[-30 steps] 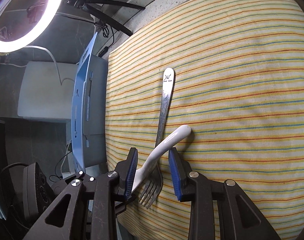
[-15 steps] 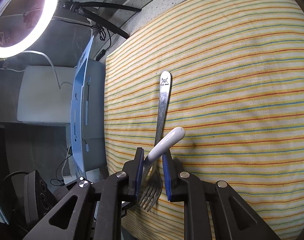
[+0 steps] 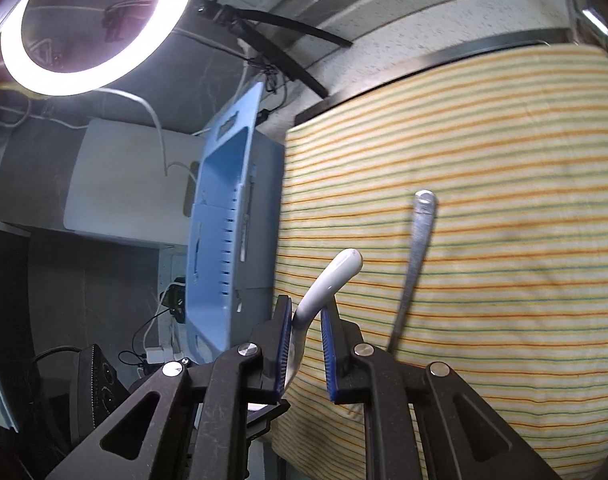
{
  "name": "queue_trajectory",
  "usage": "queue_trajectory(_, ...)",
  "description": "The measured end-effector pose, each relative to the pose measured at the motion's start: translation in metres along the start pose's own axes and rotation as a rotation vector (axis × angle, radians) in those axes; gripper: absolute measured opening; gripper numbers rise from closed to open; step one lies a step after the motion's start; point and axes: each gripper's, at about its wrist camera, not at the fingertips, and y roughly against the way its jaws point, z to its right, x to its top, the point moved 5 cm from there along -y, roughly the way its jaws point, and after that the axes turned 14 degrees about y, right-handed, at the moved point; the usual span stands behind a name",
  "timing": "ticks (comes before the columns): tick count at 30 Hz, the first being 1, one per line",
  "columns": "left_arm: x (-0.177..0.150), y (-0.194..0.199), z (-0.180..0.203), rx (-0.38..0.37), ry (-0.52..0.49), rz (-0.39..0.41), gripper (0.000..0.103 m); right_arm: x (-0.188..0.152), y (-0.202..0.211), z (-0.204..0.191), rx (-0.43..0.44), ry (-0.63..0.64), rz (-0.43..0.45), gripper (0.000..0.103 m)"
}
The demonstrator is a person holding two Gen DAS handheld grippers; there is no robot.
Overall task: Organize utensils
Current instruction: 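Carry the white spoon into the blue basket and open the right gripper, then move the right gripper back to the metal fork on the cloth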
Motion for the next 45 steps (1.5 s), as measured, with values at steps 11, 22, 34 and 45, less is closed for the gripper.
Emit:
queue_trajectory(11, 0.000, 0.028, -0.054, 0.038, 0.109, 0.067, 0.040, 0.033, -0.036, -0.060, 0.031, 0.117, -0.029, 0.012)
queue_trajectory(22, 0.000, 0.022, -0.092, 0.025, 0.229, 0.069, 0.039, 0.057, -0.076, -0.091, 0.011, 0.185, -0.071, 0.012)
queue_trajectory(34, 0.008, 0.013, -0.102, 0.029, 0.298, 0.065, 0.039, 0.075, -0.104, -0.102, -0.036, 0.240, -0.105, 0.015)
queue_trajectory(45, 0.008, 0.018, -0.106, 0.030, 0.325, 0.079, 0.039, 0.076, -0.096, -0.091, -0.059, 0.230, -0.093, 0.026)
